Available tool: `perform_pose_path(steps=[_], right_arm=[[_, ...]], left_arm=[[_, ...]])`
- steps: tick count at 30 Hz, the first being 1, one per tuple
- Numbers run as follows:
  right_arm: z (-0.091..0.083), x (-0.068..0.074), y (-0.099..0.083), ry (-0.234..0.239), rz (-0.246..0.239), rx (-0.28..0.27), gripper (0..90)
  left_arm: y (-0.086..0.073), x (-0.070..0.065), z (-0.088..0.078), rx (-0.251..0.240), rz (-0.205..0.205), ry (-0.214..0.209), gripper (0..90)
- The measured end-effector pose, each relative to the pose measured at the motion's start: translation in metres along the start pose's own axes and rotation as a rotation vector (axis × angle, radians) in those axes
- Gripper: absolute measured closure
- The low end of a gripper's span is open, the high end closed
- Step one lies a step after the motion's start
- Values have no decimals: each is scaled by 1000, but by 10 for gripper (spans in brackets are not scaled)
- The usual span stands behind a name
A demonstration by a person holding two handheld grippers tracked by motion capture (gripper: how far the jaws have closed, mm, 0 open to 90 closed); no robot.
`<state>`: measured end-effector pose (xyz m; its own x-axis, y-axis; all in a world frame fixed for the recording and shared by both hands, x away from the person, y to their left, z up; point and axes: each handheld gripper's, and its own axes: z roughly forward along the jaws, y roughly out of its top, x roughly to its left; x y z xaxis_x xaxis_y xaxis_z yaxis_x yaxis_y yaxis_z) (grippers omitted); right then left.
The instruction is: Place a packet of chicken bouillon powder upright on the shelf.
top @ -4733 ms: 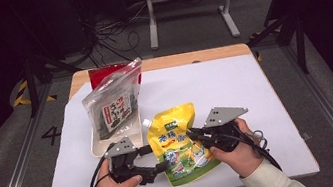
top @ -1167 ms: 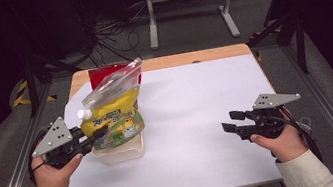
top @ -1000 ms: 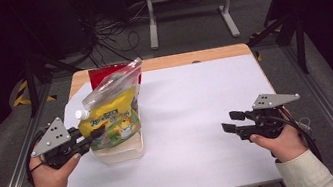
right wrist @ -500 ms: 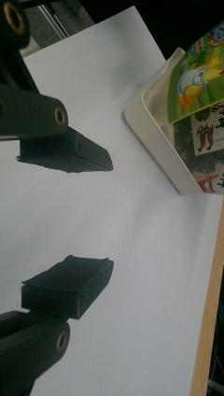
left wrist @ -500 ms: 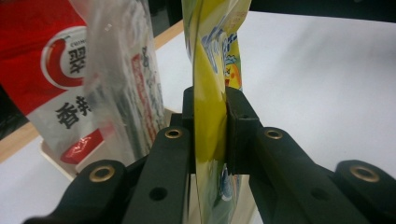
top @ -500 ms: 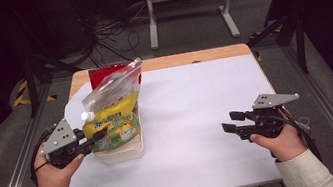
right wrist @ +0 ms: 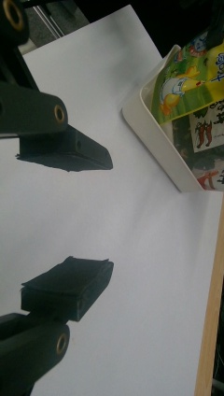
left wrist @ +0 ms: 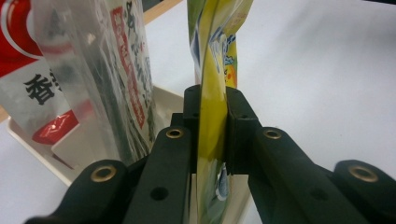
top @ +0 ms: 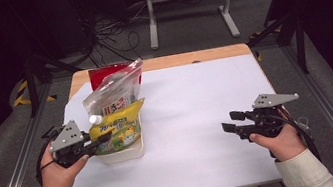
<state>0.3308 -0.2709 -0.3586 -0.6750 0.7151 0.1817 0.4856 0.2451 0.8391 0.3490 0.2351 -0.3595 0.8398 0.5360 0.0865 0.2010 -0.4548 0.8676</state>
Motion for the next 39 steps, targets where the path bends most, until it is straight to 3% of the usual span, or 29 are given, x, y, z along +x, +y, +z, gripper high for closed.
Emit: perform_pose_path(steps=[5,12,28,36,39], right_arm=[[0,-1,0,3,5,0,432],[1,-1,-1,3,6,-2,427],[1,-2,-1,6,14,-3,411],[2,-2,0,11,12,-4,404],[2,-2,0,13,11,-6,399]], left_arm=[[-4,3,5,23,-24,-22,817],[-7,3,16,92,-42,-39,819],[-20,9,13,128,-125,-27,824],[-25,11,11,124,-146,-25,824],[-26,11,10,116,-176,-27,797]])
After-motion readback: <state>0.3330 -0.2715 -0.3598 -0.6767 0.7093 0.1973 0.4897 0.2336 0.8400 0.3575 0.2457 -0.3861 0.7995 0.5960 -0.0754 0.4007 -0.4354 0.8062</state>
